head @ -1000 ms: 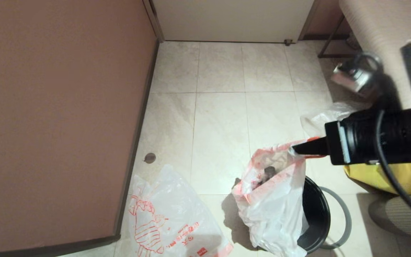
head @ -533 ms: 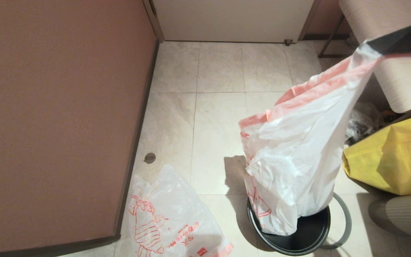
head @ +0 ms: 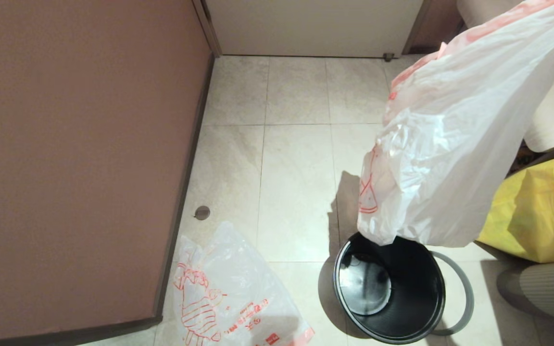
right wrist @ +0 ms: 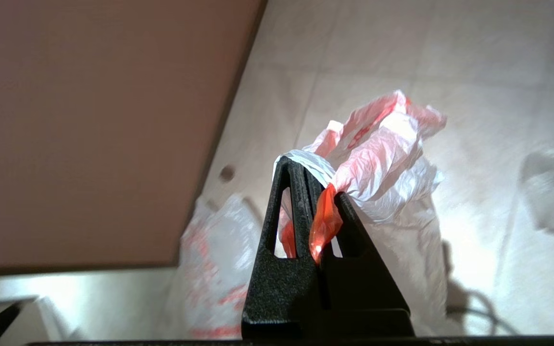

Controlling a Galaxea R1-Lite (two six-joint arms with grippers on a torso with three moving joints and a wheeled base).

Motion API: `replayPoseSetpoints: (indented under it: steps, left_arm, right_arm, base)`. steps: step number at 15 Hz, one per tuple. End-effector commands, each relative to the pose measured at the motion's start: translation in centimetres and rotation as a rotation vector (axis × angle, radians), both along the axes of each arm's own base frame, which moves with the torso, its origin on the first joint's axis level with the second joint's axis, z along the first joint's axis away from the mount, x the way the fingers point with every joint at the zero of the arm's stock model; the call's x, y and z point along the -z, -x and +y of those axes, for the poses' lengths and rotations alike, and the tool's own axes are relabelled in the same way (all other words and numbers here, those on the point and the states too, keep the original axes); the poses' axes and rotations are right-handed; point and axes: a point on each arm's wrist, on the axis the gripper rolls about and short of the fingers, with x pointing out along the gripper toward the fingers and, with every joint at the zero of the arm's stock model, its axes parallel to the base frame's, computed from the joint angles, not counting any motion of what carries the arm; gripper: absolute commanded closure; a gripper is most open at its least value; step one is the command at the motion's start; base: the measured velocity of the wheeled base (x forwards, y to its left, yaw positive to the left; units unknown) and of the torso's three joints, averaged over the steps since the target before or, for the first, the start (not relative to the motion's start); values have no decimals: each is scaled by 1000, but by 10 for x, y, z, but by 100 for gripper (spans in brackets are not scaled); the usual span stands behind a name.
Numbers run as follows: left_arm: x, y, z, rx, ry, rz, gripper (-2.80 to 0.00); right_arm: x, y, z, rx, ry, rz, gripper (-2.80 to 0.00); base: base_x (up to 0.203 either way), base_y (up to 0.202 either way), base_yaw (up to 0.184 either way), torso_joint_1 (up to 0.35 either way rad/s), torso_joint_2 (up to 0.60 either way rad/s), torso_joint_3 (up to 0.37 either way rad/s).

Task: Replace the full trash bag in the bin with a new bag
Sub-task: Place the trash bag on the floor

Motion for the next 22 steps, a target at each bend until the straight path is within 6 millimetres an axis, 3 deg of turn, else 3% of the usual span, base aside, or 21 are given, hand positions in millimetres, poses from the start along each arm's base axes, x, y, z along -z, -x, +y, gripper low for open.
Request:
replayPoseSetpoints:
  steps: [1,3,6,10,13,17,20,22]
  left_arm:
    - [0,0,0,0,1,0,0]
    - [0,0,0,0,1,0,0]
    - [0,0,0,0,1,0,0]
    - [0,0,0,0,1,0,0]
    - [0,0,0,0,1,0,0]
    - [0,0,0,0,1,0,0]
    - [0,0,0,0,1,0,0]
    - [0,0,0,0,1,0,0]
  right_arm:
    - [-6,4,-9,61,-4,-56,0]
    - [-10,-12,-16,157,23,-121,0]
    - [-2,-67,-20,235,80,-135,0]
    - [34,-164,-27,304,199,-98,0]
    - [85,-238,-39,343,286,-5,0]
    - [184,-334,-64,411,380,104,0]
    - [259,-378,-75,451,458,193,0]
    - [301,-394,-78,454,494,266,0]
  base:
    - [0,0,0,0,0,0]
    - [0,0,0,0,0,0]
    - [0,0,0,0,0,0]
    - [0,0,0,0,0,0]
    - [0,0,0,0,0,0]
    - [0,0,0,0,0,0]
    - [0,0,0,0,0,0]
    - [0,0,0,0,0,0]
